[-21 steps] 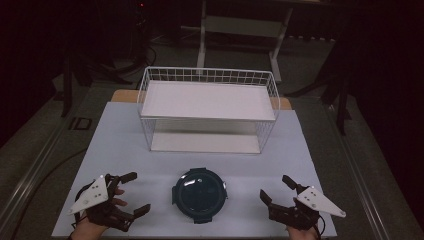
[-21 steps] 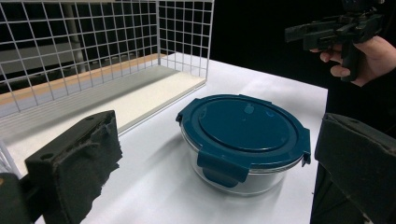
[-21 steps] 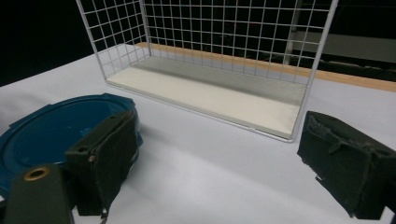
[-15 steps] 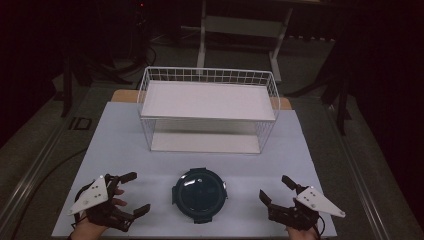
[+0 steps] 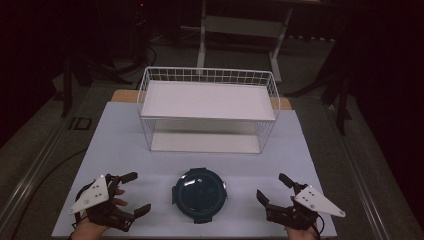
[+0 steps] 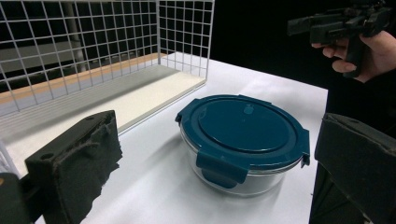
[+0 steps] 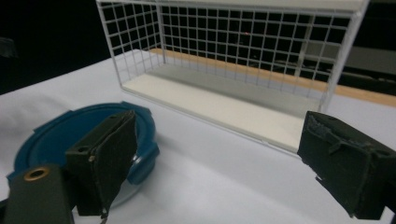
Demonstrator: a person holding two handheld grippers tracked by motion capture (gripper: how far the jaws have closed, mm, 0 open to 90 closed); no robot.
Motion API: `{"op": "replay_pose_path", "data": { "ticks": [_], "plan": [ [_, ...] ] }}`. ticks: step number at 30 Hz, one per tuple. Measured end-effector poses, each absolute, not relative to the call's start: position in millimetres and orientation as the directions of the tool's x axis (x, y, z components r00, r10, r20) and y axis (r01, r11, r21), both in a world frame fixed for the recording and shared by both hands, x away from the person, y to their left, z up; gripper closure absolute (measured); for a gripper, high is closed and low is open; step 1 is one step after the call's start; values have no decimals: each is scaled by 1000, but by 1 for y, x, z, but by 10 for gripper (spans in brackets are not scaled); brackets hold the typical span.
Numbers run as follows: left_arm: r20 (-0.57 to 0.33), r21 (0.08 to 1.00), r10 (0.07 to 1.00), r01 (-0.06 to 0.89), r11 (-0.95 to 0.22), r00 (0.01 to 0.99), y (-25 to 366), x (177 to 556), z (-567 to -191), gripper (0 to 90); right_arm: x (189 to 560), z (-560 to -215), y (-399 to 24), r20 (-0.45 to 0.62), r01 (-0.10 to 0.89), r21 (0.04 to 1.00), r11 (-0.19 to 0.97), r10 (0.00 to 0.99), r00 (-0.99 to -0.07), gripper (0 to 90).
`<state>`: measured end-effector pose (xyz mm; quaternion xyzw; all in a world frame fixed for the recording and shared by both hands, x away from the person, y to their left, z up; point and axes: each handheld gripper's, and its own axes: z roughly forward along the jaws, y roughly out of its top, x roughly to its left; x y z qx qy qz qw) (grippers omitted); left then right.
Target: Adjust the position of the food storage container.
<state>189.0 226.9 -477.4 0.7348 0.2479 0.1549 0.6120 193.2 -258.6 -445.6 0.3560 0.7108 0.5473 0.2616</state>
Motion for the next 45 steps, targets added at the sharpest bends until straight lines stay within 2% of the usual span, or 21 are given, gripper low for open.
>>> {"op": "replay_pose_path", "data": {
  "ticks": [9,14,18,30,33,34,35,36,37,38,39,40,41,42,45],
  "plan": [
    [-92,977,545,182,-113,833,227,189,-475,3,197,-433,-246,62,215,967,136,694,-717,116],
    [-90,978,548,178,-109,831,228,189,-473,3,198,-428,-233,57,215,965,151,679,-732,116],
    [-88,978,550,177,-110,831,229,190,-472,3,199,-428,-227,97,228,965,128,635,-766,116],
    [-90,977,548,180,-112,831,230,190,-473,3,191,-455,-182,108,274,927,255,518,-849,143],
    [-86,978,550,177,-114,831,230,190,-473,3,188,-459,-177,104,273,922,276,502,-859,191],
    [-87,978,548,176,-112,832,230,191,-473,3,186,-462,-173,109,277,916,291,483,-869,251],
    [-87,978,548,176,-112,832,230,191,-473,3,186,-462,-173,109,277,916,291,483,-869,251],
    [-83,978,548,174,-116,833,230,191,-472,3,184,-467,-169,93,269,905,328,465,-880,355],
    [-83,978,548,174,-116,833,230,191,-472,3,184,-467,-169,93,269,905,328,465,-880,355],
    [-81,978,547,173,-119,833,230,191,-472,3,182,-472,-164,85,265,893,365,440,-894,413],
    [-81,978,547,173,-119,833,230,191,-472,3,182,-472,-164,85,265,893,365,440,-894,413],
    [-81,978,547,174,-119,833,230,190,-473,3,182,-477,-161,115,290,879,378,422,-899,485],
    [-81,978,547,174,-119,833,230,190,-473,3,182,-477,-161,115,290,879,378,422,-899,485],
    [-80,978,548,172,-120,833,230,191,-473,3,183,-481,-159,137,307,868,389,406,-903,570],
    [-81,978,550,173,-116,831,231,191,-473,3,183,-484,-158,146,315,860,402,399,-905,623]
  ]
}}
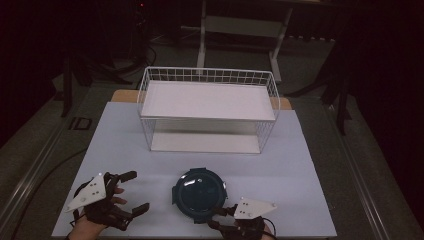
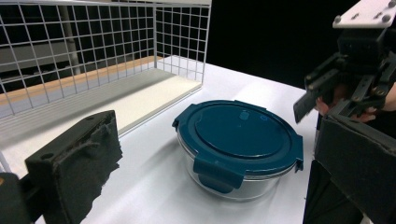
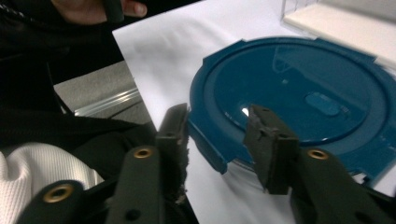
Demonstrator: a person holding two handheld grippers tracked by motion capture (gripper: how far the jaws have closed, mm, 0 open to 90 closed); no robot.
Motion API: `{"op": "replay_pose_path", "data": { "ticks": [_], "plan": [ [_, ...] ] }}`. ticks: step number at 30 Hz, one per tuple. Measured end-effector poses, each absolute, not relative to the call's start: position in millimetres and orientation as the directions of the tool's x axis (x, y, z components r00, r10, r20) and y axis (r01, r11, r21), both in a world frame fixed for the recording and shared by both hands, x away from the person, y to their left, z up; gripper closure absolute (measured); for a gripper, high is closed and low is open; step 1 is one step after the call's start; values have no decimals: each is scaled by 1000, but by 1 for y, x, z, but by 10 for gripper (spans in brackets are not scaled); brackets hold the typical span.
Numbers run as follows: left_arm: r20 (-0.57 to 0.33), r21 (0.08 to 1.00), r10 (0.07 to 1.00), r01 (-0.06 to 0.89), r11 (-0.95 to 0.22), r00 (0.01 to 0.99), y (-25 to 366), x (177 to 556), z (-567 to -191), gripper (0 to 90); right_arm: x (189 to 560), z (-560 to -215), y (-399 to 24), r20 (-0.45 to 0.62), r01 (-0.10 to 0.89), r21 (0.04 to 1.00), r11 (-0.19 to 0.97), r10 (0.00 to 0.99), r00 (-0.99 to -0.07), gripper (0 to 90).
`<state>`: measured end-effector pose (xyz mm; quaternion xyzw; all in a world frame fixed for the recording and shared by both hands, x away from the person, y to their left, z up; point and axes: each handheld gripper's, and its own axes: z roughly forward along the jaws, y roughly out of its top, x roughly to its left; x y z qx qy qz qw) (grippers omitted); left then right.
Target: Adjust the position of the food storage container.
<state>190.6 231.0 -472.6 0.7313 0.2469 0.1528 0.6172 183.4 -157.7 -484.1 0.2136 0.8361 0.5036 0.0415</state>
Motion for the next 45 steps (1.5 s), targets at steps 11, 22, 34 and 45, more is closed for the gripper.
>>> {"op": "replay_pose_path", "data": {
  "ticks": [11,22,34,45],
  "plan": [
    [-81,977,551,175,-121,831,231,191,-474,3,178,-497,-146,160,314,817,484,332,-929,899],
    [-81,977,548,174,-121,833,231,191,-474,3,181,-510,-137,128,301,786,539,335,-933,900],
    [-72,977,541,168,-130,838,228,190,-473,3,190,-509,-132,111,281,797,534,328,-938,900],
    [-76,977,538,171,-129,840,229,189,-473,3,205,-509,-124,108,292,800,525,351,-930,900]
  ]
}}
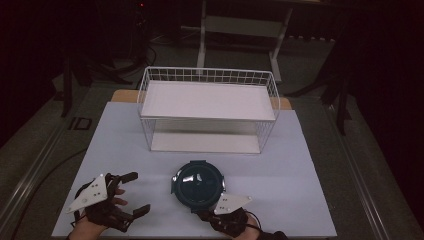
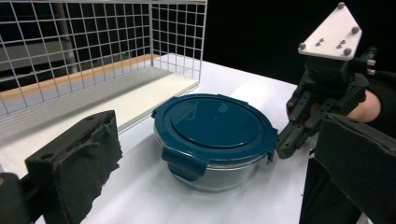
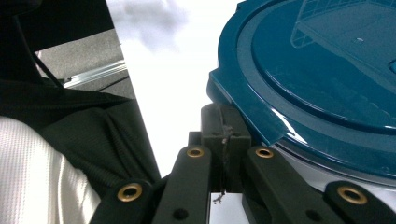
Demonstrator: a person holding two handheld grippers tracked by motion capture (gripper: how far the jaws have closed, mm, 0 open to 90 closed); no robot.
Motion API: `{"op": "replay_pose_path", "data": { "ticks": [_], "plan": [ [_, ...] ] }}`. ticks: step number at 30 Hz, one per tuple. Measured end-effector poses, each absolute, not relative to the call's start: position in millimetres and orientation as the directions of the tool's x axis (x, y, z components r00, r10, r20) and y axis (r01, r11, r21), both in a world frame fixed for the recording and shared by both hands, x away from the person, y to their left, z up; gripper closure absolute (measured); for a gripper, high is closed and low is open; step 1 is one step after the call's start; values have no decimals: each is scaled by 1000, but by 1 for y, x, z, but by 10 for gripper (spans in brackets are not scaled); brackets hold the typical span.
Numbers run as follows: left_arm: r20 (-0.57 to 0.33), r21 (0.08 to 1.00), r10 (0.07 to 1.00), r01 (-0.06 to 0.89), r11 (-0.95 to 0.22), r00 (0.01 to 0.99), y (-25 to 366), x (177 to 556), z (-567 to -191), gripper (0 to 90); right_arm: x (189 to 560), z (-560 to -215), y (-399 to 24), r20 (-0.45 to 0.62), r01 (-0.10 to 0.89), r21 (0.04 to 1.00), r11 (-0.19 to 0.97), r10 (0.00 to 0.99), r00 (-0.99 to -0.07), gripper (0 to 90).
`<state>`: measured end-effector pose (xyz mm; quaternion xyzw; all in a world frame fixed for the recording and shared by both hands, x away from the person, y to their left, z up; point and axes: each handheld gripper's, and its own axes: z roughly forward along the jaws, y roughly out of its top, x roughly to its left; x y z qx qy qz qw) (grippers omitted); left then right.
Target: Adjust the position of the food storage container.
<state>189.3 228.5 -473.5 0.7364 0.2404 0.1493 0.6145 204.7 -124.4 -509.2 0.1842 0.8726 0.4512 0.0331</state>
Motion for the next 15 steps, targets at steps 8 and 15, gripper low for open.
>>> {"op": "replay_pose_path", "data": {
  "ticks": [8,15],
  "plan": [
    [-80,977,536,173,-126,840,227,189,-473,3,214,-509,-121,110,309,800,514,381,-918,900],
    [-81,977,535,174,-126,841,227,189,-474,3,224,-510,-118,99,308,804,508,397,-912,900]
  ]
}}
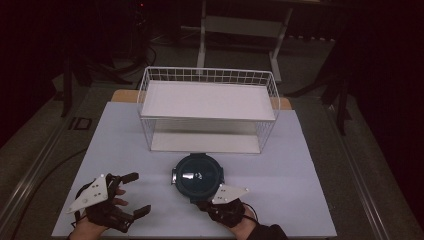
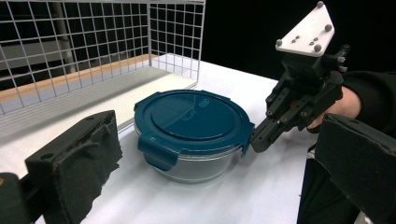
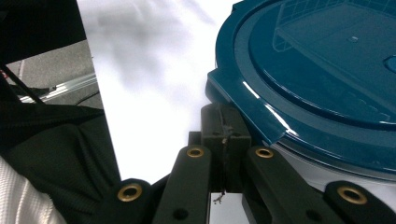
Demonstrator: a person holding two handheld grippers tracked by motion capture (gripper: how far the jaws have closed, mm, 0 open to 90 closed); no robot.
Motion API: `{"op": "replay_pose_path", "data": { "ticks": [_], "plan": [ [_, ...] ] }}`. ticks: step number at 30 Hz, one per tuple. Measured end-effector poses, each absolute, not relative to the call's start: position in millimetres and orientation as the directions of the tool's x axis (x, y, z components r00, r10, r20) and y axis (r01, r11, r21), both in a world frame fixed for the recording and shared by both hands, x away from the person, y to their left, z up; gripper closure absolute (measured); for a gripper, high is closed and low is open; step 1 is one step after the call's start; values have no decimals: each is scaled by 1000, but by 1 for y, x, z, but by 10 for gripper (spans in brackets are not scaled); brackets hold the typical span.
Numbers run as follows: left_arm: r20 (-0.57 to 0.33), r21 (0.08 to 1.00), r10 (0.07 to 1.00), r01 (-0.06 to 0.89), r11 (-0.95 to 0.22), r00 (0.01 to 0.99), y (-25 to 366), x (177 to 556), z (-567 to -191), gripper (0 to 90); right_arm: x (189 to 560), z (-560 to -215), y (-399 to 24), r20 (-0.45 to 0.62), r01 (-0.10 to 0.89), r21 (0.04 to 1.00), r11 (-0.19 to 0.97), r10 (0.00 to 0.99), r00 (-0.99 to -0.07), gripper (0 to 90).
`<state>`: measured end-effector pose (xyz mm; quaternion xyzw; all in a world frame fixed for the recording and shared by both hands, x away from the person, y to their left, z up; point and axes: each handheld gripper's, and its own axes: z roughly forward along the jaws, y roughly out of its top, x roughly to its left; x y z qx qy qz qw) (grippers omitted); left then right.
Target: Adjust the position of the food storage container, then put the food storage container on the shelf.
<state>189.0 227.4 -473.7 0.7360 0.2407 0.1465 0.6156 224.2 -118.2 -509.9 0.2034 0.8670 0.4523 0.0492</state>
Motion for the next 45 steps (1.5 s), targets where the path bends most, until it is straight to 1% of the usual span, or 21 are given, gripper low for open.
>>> {"op": "replay_pose_path", "data": {
  "ticks": [12,15,16,18,22,23,25,27,29,31,32,33,34,35,36,37,38,39,40,43,45],
  "plan": [
    [-84,976,532,176,-125,842,227,188,-474,3,232,-511,-113,78,294,810,508,403,-912,900],
    [-83,976,532,176,-127,843,227,188,-474,3,230,-511,-113,88,309,810,498,418,-904,900],
    [-82,976,532,175,-127,843,227,188,-474,3,230,-510,-113,113,314,816,485,400,-910,897],
    [-83,976,534,176,-126,841,228,189,-474,3,225,-505,-114,102,293,827,479,385,-917,863],
    [-89,975,531,184,-128,842,227,189,-474,3,223,-497,-119,104,286,846,450,387,-916,841],
    [-87,974,532,184,-132,842,227,189,-474,3,223,-490,-125,88,267,864,428,393,-915,813],
    [-86,974,531,185,-135,843,227,189,-474,3,223,-487,-127,81,261,866,427,396,-915,812],
    [-89,973,532,187,-134,842,226,189,-474,3,225,-481,-134,68,254,877,409,418,-906,782],
    [-94,973,530,191,-131,843,225,190,-474,3,228,-475,-141,71,260,886,384,440,-895,736],
    [-100,971,533,198,-131,840,224,191,-474,3,228,-475,-141,71,260,886,384,440,-895,736],
    [-96,971,539,199,-136,837,224,191,-473,3,231,-467,-152,65,254,903,346,475,-878,583],
    [-96,969,543,202,-139,834,223,191,-472,3,232,-465,-154,63,252,909,333,486,-872,496],
    [-100,967,546,211,-144,832,222,192,-471,3,232,-464,-157,58,249,912,325,498,-865,447],
    [-100,967,546,211,-144,832,222,192,-471,3,232,-464,-157,58,249,912,325,498,-865,447],
    [-95,967,551,209,-147,829,221,193,-469,3,232,-463,-159,63,255,914,316,509,-859,390],
    [-94,966,555,210,-150,826,220,193,-468,3,233,-462,-163,83,269,917,293,520,-850,287],
    [-75,969,562,194,-155,824,219,193,-465,3,233,-462,-165,80,271,917,293,530,-844,221],
    [-75,969,562,194,-155,824,219,193,-465,3,233,-462,-165,80,271,917,293,530,-844,221],
    [-41,963,601,191,-188,798,217,195,-462,4,235,-462,-165,72,267,914,307,524,-849,117],
    [-47,962,605,200,-188,794,216,197,-459,3,236,-462,-166,75,272,912,307,527,-847,117],
    [-49,958,605,209,-196,794,215,200,-455,3,235,-460,-166,45,250,916,313,541,-840,118]
  ]
}}
